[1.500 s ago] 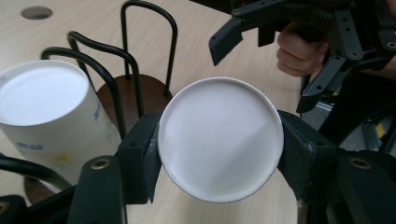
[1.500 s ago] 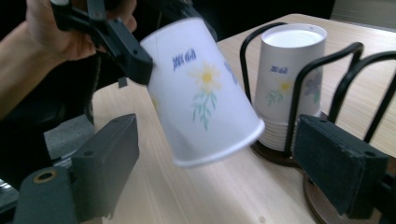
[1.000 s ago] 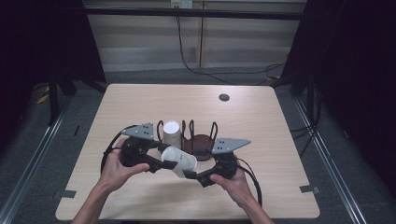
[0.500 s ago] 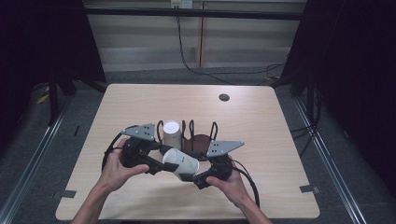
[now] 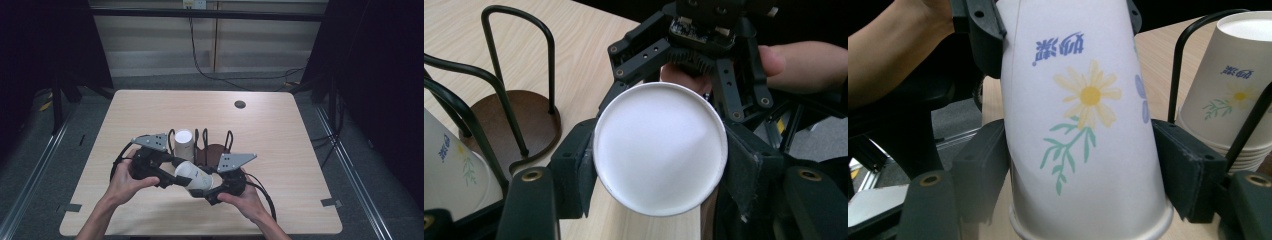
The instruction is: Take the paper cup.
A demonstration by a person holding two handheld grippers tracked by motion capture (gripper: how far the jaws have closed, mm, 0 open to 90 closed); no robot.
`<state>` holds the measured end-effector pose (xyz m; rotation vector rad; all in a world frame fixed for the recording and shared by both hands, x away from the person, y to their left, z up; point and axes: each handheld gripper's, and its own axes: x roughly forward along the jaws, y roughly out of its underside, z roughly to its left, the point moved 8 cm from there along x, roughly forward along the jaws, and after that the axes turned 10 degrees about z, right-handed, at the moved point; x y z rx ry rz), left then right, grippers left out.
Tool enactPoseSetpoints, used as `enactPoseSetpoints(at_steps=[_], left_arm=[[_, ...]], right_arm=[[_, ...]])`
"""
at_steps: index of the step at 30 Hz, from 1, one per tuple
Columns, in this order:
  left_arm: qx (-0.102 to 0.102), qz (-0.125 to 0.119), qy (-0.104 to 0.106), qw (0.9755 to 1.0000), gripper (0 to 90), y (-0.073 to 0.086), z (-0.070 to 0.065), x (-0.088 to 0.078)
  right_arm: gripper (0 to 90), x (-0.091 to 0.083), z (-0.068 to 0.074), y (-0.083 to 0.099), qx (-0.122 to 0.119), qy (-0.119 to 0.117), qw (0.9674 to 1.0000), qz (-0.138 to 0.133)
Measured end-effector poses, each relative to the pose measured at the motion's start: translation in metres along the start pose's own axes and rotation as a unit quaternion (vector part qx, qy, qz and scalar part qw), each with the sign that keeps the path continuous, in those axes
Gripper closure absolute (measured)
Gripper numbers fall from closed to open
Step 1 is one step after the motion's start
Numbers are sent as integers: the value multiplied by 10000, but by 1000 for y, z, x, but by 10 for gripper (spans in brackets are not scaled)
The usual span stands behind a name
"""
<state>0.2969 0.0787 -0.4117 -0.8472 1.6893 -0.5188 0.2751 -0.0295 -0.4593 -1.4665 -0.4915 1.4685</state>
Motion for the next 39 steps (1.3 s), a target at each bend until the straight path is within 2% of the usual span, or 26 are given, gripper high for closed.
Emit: enactPoseSetpoints(at_steps=[3, 16, 18, 24, 28, 30, 31, 36, 39], left_arm=[[8, -22, 60, 10000, 376, 0, -1, 0], [29, -32, -12, 10000, 357, 1, 0, 2], [32, -70, -119, 9999, 299, 1, 3, 1], [-4, -94, -187, 9998, 187, 0, 5, -2], [20, -86, -129, 9999, 188, 1, 2, -2], [77, -40, -218, 9997, 219, 2, 3, -2], [35, -82, -209, 9997, 221, 2, 2, -2], [124, 29, -332, 9994, 197, 6, 4, -5], [200, 193, -537, 9982, 193, 11, 5, -4]], right_arm=[[292, -2, 1, 0, -29, -9, 10000, 41], [317, -1, 1, 2, 30, -55, 9999, 88], [318, -2, 1, 2, 37, -31, 9999, 92], [320, -7, -4, 3, 121, 42, 9999, 108], [322, -11, -8, 4, 158, 141, 9997, 142], [322, -13, -10, 5, 181, 164, 9996, 167], [322, -14, -11, 6, 192, 175, 9995, 187], [324, -16, -12, 7, 209, 231, 9991, 289], [327, -17, -14, 8, 238, 220, 9989, 346]])
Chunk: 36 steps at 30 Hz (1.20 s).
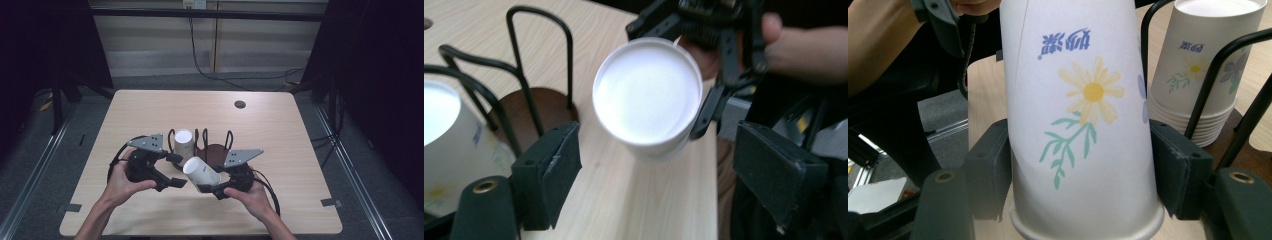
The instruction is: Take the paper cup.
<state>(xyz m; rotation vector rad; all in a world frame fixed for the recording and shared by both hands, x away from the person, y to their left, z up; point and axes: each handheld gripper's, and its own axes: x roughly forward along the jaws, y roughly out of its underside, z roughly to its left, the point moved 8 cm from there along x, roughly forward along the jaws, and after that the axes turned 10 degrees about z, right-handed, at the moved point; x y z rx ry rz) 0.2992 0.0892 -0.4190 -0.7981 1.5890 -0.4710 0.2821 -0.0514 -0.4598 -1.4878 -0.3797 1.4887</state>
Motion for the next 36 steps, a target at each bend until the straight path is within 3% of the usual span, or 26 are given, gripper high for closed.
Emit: enactPoseSetpoints(at_steps=[2, 6, 8, 15, 19, 27, 34, 36], left_arm=[[93, 70, -53, 9999, 225, 2, 0, 1], [26, 95, -83, 9999, 205, 3, 1, 2], [5, 276, -27, 9996, 200, 6, 2, 7], [-72, 412, -25, 9991, 192, 12, 4, 14], [39, 542, -59, 9985, 201, 15, 4, 17], [62, 501, -213, 9985, 200, 17, 5, 18], [56, 647, -164, 9978, 199, 18, 5, 20], [-91, 655, -176, 9977, 200, 18, 4, 20]], right_arm=[[328, 1, -1, 2, -2, -1, 10000, 82], [328, 2, -3, 4, 33, 81, 9996, 281], [327, 2, -5, 6, 88, 112, 9993, 355], [328, 1, -5, 10, 50, 65, 9978, 661], [327, 2, -6, 12, 5, 121, 9964, 839], [328, 2, -7, 16, -70, 185, 9933, 1143], [332, 2, -4, 15, -82, 183, 9914, 1294], [331, 2, -5, 16, -128, 167, 9898, 1412]])
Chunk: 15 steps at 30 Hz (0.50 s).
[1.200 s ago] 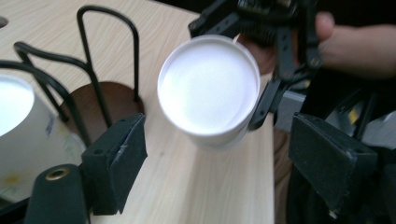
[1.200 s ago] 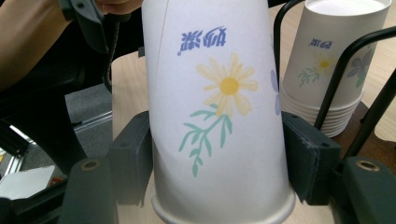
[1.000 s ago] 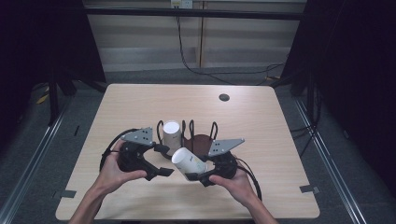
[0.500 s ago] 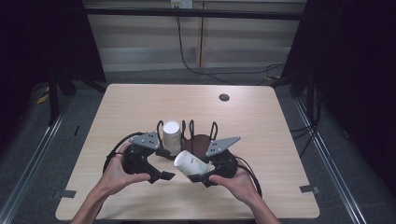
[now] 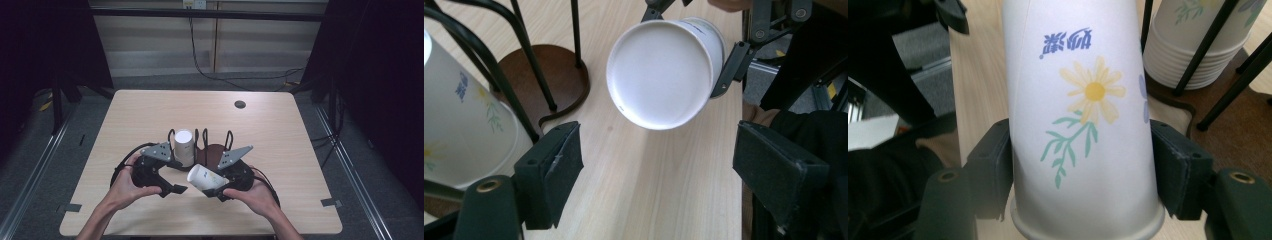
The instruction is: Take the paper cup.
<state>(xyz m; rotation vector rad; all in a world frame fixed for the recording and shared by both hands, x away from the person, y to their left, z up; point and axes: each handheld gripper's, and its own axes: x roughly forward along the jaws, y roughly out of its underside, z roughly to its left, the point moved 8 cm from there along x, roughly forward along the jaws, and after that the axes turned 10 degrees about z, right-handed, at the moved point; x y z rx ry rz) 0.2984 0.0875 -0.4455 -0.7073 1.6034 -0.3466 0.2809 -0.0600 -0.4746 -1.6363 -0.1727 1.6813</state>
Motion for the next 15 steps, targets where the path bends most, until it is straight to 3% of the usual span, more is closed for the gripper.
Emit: enactPoseSetpoints(at_steps=[7, 15], left_arm=[[164, 36, -29, 9999, 200, 0, -2, -6], [60, 199, 13, 9998, 173, 6, 1, -2]], right_arm=[[331, -1, -3, -5, -121, -21, 9996, 266], [331, -1, 0, -11, -240, -23, 9977, 627]])
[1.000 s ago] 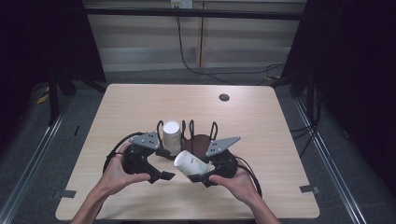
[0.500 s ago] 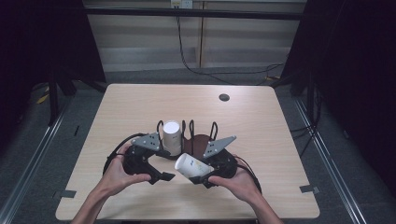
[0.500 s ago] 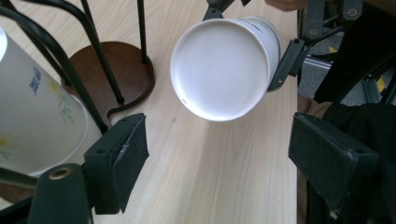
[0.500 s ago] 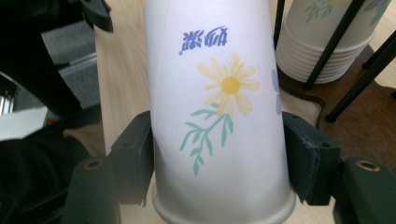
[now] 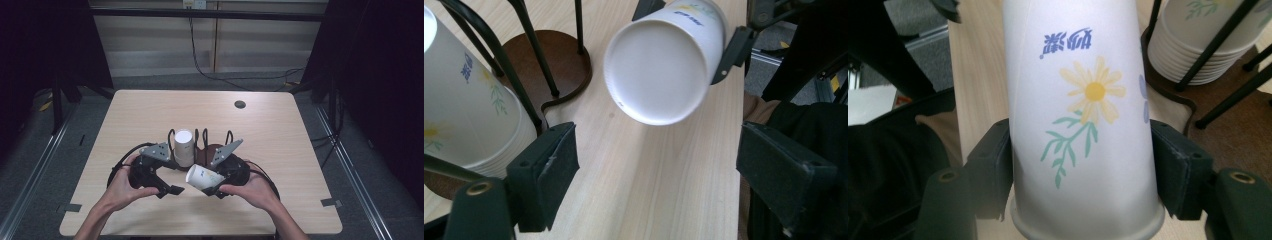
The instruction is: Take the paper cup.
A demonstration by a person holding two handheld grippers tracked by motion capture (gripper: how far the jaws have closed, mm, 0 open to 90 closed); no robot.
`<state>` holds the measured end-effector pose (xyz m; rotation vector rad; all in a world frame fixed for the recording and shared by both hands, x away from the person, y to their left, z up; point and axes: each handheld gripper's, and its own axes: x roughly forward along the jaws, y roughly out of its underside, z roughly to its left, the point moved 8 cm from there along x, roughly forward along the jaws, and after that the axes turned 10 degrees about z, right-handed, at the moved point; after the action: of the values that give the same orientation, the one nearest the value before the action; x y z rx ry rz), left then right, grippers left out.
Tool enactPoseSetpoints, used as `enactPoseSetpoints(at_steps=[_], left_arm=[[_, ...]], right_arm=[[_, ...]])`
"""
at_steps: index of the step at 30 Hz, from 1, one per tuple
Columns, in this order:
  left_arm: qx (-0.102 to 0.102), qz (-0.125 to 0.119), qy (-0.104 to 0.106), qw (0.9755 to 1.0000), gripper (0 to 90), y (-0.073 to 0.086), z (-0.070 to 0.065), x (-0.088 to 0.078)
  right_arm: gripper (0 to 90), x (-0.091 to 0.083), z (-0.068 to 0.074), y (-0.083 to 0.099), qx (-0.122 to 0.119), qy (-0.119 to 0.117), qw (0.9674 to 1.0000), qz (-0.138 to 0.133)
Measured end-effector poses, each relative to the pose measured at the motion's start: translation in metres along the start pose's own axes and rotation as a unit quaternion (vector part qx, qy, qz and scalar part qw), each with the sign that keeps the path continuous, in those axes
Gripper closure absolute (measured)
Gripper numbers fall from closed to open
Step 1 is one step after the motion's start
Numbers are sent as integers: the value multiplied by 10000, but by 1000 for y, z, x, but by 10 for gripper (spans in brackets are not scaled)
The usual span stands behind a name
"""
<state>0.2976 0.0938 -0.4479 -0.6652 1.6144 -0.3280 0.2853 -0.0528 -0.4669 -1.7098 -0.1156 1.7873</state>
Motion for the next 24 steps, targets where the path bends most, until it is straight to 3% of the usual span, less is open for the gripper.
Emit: enactPoseSetpoints(at_steps=[14, 24], left_arm=[[124, 508, 131, 9985, 200, 6, -5, 19], [181, 606, 189, 9978, 206, 8, -8, 25]], right_arm=[[331, 11, 8, -1, -393, 106, 9977, 534], [322, 20, 12, 4, -466, 88, 9941, 973]])
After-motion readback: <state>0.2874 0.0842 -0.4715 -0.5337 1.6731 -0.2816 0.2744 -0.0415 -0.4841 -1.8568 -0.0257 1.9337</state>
